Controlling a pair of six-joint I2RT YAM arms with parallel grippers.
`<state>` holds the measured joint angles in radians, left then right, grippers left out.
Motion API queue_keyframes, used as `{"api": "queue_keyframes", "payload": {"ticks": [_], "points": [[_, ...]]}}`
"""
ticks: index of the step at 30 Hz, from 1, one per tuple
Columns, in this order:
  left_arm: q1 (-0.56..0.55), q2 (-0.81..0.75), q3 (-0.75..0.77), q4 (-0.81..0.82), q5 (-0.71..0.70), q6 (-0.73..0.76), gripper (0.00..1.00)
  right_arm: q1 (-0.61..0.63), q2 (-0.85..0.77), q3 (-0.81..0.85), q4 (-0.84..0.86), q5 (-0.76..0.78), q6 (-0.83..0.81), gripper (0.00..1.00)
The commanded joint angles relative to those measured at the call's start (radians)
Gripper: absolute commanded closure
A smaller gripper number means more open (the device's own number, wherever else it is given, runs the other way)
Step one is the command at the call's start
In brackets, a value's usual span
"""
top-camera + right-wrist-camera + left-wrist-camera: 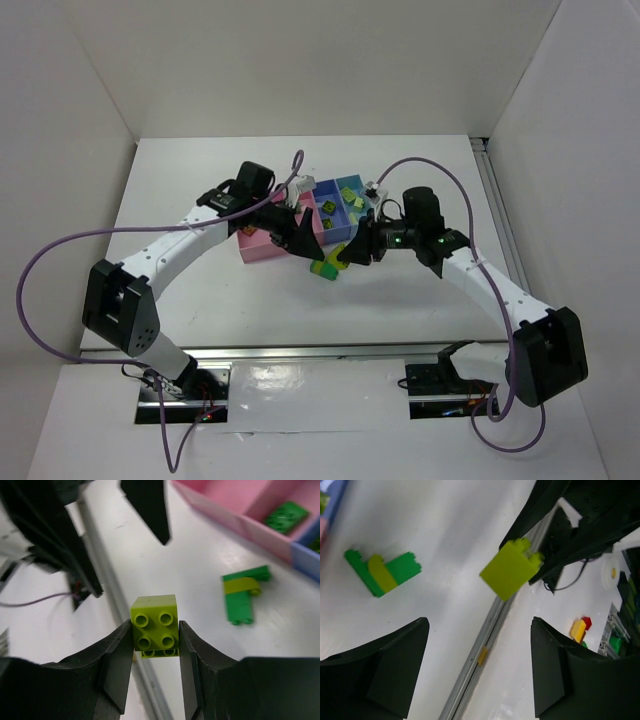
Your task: Sort the legos into containers by color
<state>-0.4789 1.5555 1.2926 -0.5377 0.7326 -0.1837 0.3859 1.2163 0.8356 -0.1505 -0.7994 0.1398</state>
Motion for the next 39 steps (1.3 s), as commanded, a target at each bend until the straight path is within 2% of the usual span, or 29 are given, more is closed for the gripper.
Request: {"api": "queue_keyframes", "payload": {"ticks": [1,6,10,14,15,17,24,27,30,34,35,39], "points": [[-0.015,-0.031,-0.006,0.073,0.190,0.073,0.16,-0.002,-0.011,0.019,0.025,-0.254,0.024,0.88],[-0.059,-0.020,0.004,0.084,0.229,0.101,0.16,-0.012,-0.002,0.028,0.074,-0.333,0.061,0.87],[-0.070,-0.011,-0.007,0.113,0.326,0.110,0.21,-0.012,0.008,0.028,0.110,-0.342,0.086,0.87],[-0.070,-0.011,-0.016,0.122,0.364,0.110,0.34,-0.012,0.017,0.019,0.146,-0.342,0.109,0.87],[-0.079,-0.011,-0.016,0.122,0.373,0.110,0.41,-0.012,0.017,0.019,0.146,-0.342,0.119,0.87],[-0.079,-0.011,-0.016,0.122,0.373,0.110,0.50,-0.012,0.017,0.019,0.160,-0.342,0.119,0.87],[-0.079,-0.002,-0.016,0.122,0.373,0.119,0.53,-0.012,0.017,0.008,0.233,-0.353,0.181,0.87],[-0.079,0.008,-0.016,0.122,0.392,0.110,0.69,-0.012,0.017,0.008,0.243,-0.353,0.190,0.87],[-0.079,0.008,-0.016,0.122,0.392,0.110,0.79,-0.021,0.006,0.008,0.241,-0.353,0.190,0.87],[-0.079,0.008,-0.016,0.122,0.381,0.110,0.97,-0.031,-0.003,0.008,0.230,-0.328,0.181,0.87],[-0.079,0.008,-0.016,0.122,0.381,0.110,1.00,-0.041,-0.014,0.008,0.192,-0.287,0.160,0.87],[-0.061,0.008,-0.007,0.084,0.317,0.119,1.00,-0.051,-0.062,0.017,0.132,-0.126,0.138,0.88]]}}
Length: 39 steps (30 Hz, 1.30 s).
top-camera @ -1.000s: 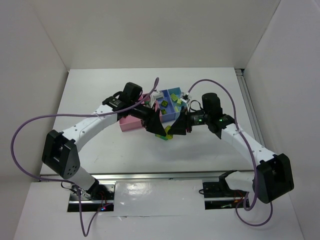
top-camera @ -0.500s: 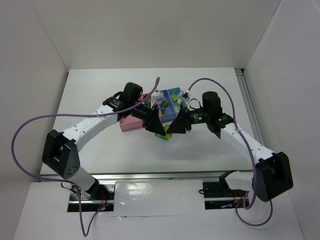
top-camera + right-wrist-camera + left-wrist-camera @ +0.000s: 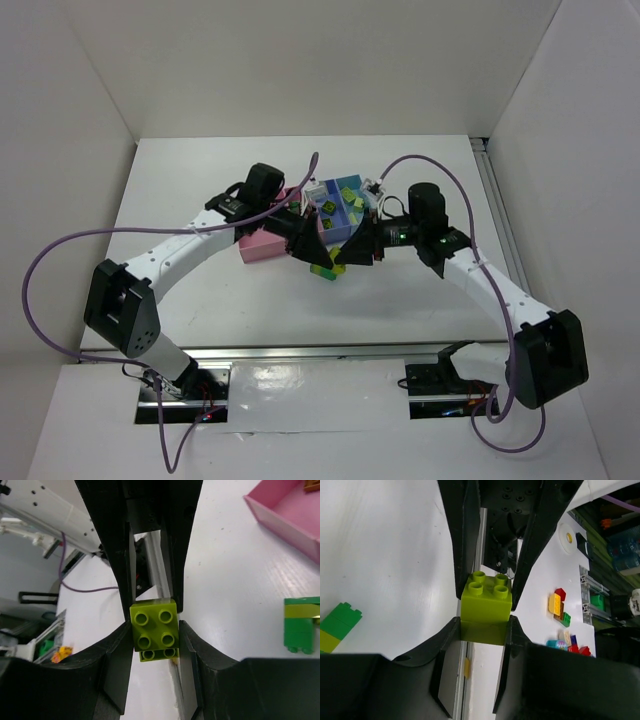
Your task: Sort the legos into containers by color
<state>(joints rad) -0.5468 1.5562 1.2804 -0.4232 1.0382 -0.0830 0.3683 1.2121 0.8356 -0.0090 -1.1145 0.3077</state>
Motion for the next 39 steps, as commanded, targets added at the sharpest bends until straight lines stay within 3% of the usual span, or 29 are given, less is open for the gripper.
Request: {"api": "queue_keyframes", "payload": {"ticks": [1,12,17,20,23,29,33,34,35,39], "points": [[0.016,0.007,-0.006,-0.031,-0.001,0.019,1.00,-0.034,-0.068,0.017,-0.009,0.221,-0.030,0.88],[0.048,0.018,-0.015,-0.011,-0.188,-0.082,1.00,-0.043,-0.077,-0.013,0.106,0.526,0.067,0.88],[0.084,0.027,0.008,-0.011,-0.384,-0.193,1.00,-0.017,0.085,0.071,0.027,0.731,0.045,0.86],[0.128,0.027,-0.001,0.015,-0.570,-0.335,1.00,0.008,0.202,0.146,0.001,0.826,0.016,0.86],[0.148,0.036,-0.001,0.024,-0.635,-0.420,1.00,0.060,0.312,0.232,-0.022,0.898,-0.009,0.86],[0.157,0.067,0.074,-0.038,-0.731,-0.454,1.00,0.090,0.467,0.355,-0.022,0.961,-0.035,0.81],[0.157,0.119,0.140,-0.097,-0.731,-0.454,1.00,0.090,0.555,0.401,-0.013,0.970,-0.035,0.63],[0.157,0.119,0.151,-0.097,-0.747,-0.454,1.00,0.099,0.555,0.411,-0.013,0.982,-0.035,0.48],[0.157,0.119,0.151,-0.097,-0.765,-0.463,1.00,0.100,0.566,0.421,-0.013,1.008,-0.035,0.41],[0.157,0.128,0.169,-0.097,-0.787,-0.463,1.00,0.110,0.532,0.430,-0.013,1.053,-0.035,0.27]]}}
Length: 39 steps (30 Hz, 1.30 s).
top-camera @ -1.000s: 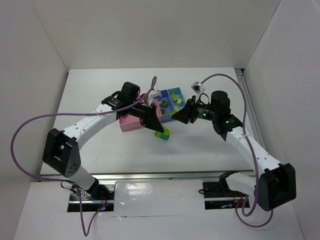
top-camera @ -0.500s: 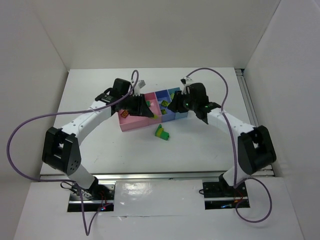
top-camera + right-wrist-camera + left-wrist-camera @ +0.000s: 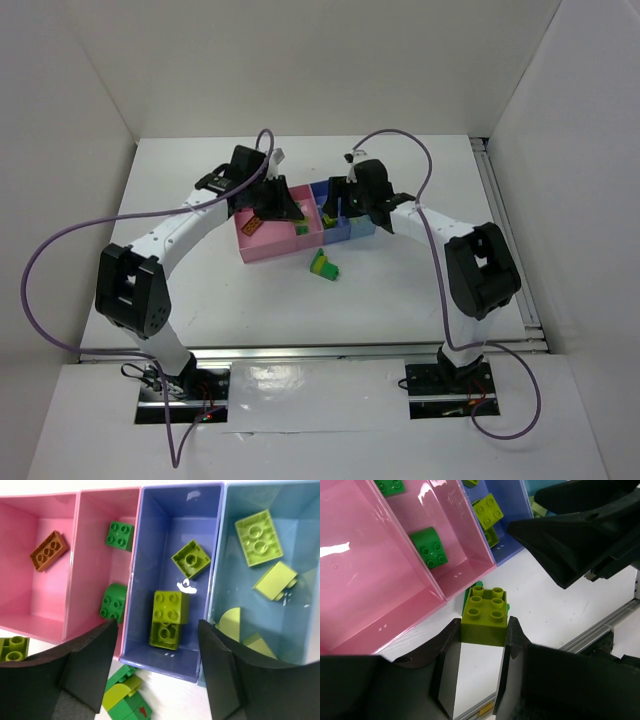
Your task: Sort the legos into containers by color
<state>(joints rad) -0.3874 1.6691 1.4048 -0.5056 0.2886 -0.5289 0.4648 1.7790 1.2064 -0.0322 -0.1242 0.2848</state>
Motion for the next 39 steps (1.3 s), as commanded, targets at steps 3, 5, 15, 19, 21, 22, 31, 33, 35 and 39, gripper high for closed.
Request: {"api": "queue_keyframes", "payload": {"ticks": [3,5,15,19,21,22,31,33,35,39], "points": [[-0.002,0.038,0.080,-0.014,-0.046,-0.017,1.00,0.014,-0.085,0.036,0.011,0.102,-0.021,0.27],[-0.015,0.072,0.112,-0.014,-0.067,-0.026,1.00,0.014,-0.149,-0.005,0.011,0.144,-0.021,0.30],[-0.097,0.299,0.390,-0.085,-0.264,-0.036,1.00,-0.038,-0.578,-0.313,-0.050,0.320,0.099,0.29],[-0.097,0.418,0.519,-0.109,-0.284,-0.046,1.00,-0.038,-0.699,-0.379,-0.103,0.330,0.108,0.29],[-0.107,0.506,0.589,-0.145,-0.284,-0.046,0.86,-0.038,-0.740,-0.380,-0.141,0.330,0.119,0.29],[-0.107,0.536,0.681,-0.168,-0.284,-0.046,0.77,-0.038,-0.750,-0.389,-0.153,0.330,0.119,0.29],[-0.137,0.514,0.761,-0.228,-0.295,0.000,0.16,-0.038,-0.791,-0.450,-0.173,0.296,0.140,0.28],[-0.146,0.463,0.750,-0.218,-0.304,0.013,0.14,-0.038,-0.791,-0.459,-0.138,0.227,0.140,0.28],[-0.146,0.419,0.706,-0.218,-0.304,0.023,0.14,-0.015,-0.745,-0.469,-0.129,0.190,0.140,0.28],[-0.156,0.272,0.576,-0.218,-0.330,0.023,0.14,0.095,-0.647,-0.455,-0.103,0.160,0.090,0.28]]}}
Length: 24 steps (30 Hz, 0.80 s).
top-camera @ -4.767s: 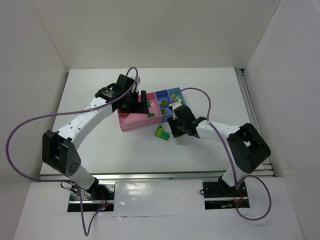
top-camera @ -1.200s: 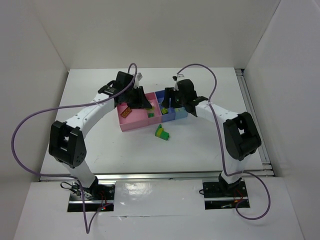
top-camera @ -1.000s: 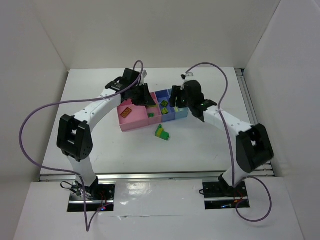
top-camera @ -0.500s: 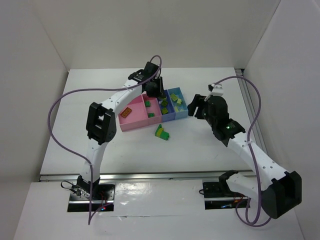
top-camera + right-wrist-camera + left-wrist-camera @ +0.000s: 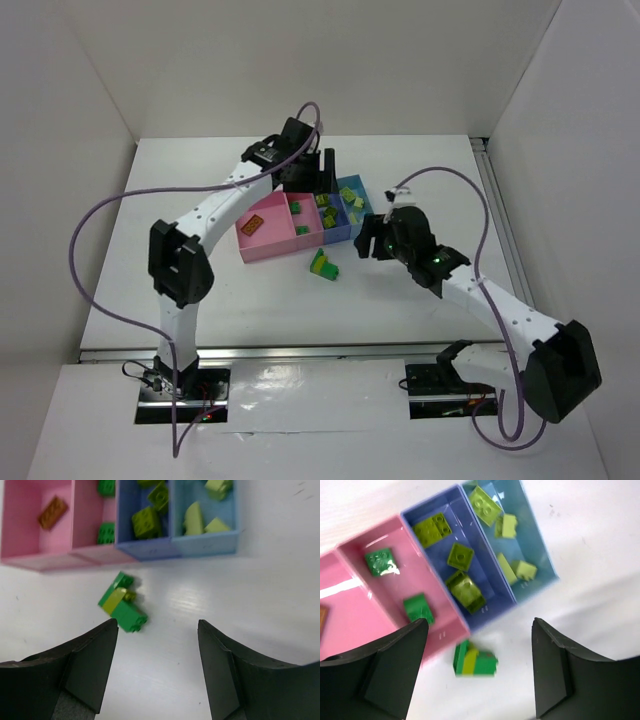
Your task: Sort the legos into containers by color
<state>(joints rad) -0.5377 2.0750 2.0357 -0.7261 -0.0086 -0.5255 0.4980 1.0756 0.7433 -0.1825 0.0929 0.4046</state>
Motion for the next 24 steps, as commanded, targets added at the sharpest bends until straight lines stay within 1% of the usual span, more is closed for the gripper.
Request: {"api": "queue_keyframes", "payload": {"ticks": [1,2,3,4,5,6,9,11,13,15,19,23,24], "points": [[-0.005,-0.203,-0.092,0.002,-0.045,0.019,0.14,0.109,0.084,0.022,0.038,-0.058,-0.073,0.28],[-0.005,-0.239,-0.130,0.002,-0.056,0.019,0.14,0.129,0.146,0.033,0.038,-0.070,-0.101,0.25],[-0.005,-0.275,-0.219,0.002,-0.056,0.019,0.16,0.145,0.183,0.044,0.028,-0.091,-0.134,0.22],[-0.005,-0.312,-0.265,0.016,-0.073,0.019,0.18,0.175,0.222,0.072,0.008,-0.079,-0.183,0.19],[-0.005,-0.385,-0.313,0.028,-0.086,0.028,0.19,0.192,0.257,0.085,0.008,-0.067,-0.206,0.18],[-0.005,-0.418,-0.395,0.039,-0.087,0.028,0.21,0.206,0.315,0.094,-0.003,-0.047,-0.226,0.18],[0.015,-0.518,-0.513,0.051,-0.111,0.047,0.22,0.235,0.388,0.113,0.011,-0.013,-0.299,0.17],[0.054,-0.553,-0.560,0.051,-0.111,0.047,0.22,0.235,0.417,0.126,0.023,-0.013,-0.346,0.17],[0.071,-0.590,-0.618,0.051,-0.111,0.056,0.22,0.235,0.460,0.154,0.034,-0.044,-0.400,0.18],[0.099,-0.604,-0.653,0.051,-0.102,0.056,0.22,0.235,0.506,0.172,0.034,-0.077,-0.435,0.21],[0.123,-0.604,-0.663,0.060,-0.077,0.056,0.22,0.235,0.558,0.205,0.040,-0.096,-0.481,0.21],[0.124,-0.613,-0.663,0.060,-0.077,0.065,0.22,0.235,0.606,0.228,0.074,-0.114,-0.503,0.27],[0.124,-0.613,-0.663,0.060,-0.077,0.065,0.22,0.235,0.618,0.228,0.074,-0.123,-0.503,0.31]]}}
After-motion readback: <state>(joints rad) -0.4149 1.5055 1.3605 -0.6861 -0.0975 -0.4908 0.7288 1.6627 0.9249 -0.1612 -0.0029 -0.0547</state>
